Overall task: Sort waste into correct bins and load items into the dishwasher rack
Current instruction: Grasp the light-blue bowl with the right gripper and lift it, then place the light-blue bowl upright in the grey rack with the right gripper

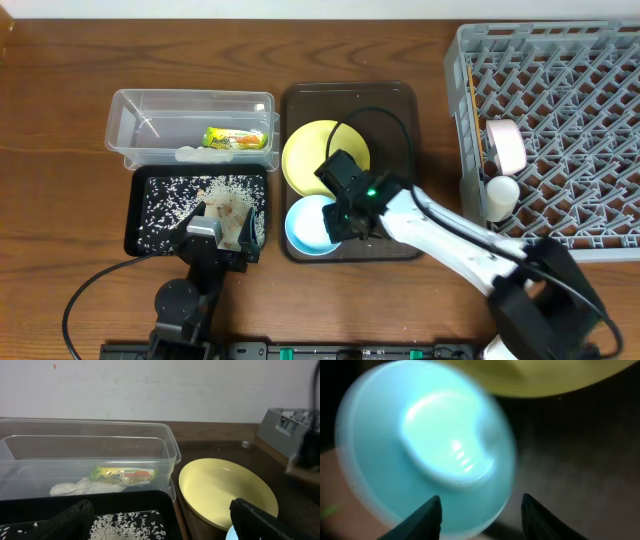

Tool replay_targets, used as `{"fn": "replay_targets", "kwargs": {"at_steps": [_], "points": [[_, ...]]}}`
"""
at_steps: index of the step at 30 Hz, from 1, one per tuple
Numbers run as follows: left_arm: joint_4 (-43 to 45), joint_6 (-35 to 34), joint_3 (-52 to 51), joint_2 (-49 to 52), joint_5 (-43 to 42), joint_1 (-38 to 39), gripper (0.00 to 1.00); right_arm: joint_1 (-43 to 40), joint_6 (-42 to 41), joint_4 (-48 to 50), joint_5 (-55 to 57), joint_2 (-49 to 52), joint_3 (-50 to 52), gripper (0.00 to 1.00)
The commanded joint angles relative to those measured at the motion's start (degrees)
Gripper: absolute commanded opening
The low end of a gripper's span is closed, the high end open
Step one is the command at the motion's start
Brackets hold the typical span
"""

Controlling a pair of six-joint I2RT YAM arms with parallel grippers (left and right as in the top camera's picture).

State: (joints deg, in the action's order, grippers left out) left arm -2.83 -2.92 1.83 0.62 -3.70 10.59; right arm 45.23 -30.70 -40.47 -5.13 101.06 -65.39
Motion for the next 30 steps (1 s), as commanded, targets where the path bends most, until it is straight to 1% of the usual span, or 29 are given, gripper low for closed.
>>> {"fn": "replay_targets", "kwargs": {"at_steps": [1, 2, 5, 8, 10, 11, 12, 13, 17, 19, 21, 23, 28, 29, 30], "points": [[-0.81, 0.55, -1.60, -0.39, -0.17, -0.28, 0.89, -0.44, -5.77, 0.31, 3.78, 3.58, 0.31, 0.28], [-0.83, 0.55, -1.60, -0.39, -0.17, -0.28, 0.89, -0.59, -5.77, 0.31, 3.56, 4.20, 0.31, 0.16], [-0.83, 0.55, -1.60, -0.39, -0.17, -0.28, 0.89, -0.68, -5.53, 0.04, 3.63, 3.91, 0.26, 0.07], [-0.81, 0.55, -1.60, -0.39, -0.17, -0.28, 0.89, -0.72, -3.87, -0.20, 3.93, 1.29, 0.24, 0.04], [-0.81, 0.55, -1.60, -0.39, -0.17, -0.28, 0.89, -0.81, -2.60, -0.50, 5.05, -1.60, 0.24, 0.06], [-0.83, 0.55, -1.60, -0.39, -0.17, -0.28, 0.89, -0.81, -1.55, -0.70, 5.95, -3.34, 0.24, 0.09], [-0.83, 0.55, -1.60, -0.39, -0.17, -0.28, 0.89, -0.81, -0.76, -0.92, 6.91, -4.83, 0.24, 0.20], [-0.81, 0.55, -1.60, -0.39, -0.17, -0.28, 0.89, -0.81, -0.28, -1.16, 8.02, -6.56, 0.24, 0.27], [-0.83, 0.55, -1.60, -0.39, -0.17, -0.28, 0.89, -1.03, -0.31, -1.55, 9.64, -10.05, 0.24, 0.49], [-0.83, 0.55, -1.60, -0.39, -0.17, -0.28, 0.89, -0.87, -0.33, -1.66, 8.85, -9.79, 0.37, 0.54], [-0.83, 0.55, -1.60, -0.39, -0.17, -0.28, 0.89, -0.42, -0.55, -1.51, 7.76, -8.72, 1.05, 0.54], [-0.83, 0.55, -1.60, -0.39, -0.17, -0.28, 0.90, 0.24, -0.57, -0.92, 6.93, -7.06, 2.01, 0.50], [-0.81, 0.55, -1.60, -0.39, -0.17, -0.28, 0.90, 0.44, -1.53, -1.09, 6.73, -1.20, 2.62, 0.35], [-0.83, 0.55, -1.60, -0.39, -0.17, -0.28, 0.89, 0.46, -2.21, -1.05, 6.29, -0.09, 2.62, 0.29], [-0.81, 0.55, -1.60, -0.39, -0.17, -0.28, 0.89, 0.50, -2.84, -1.03, 5.75, 0.81, 2.62, 0.20]]}}
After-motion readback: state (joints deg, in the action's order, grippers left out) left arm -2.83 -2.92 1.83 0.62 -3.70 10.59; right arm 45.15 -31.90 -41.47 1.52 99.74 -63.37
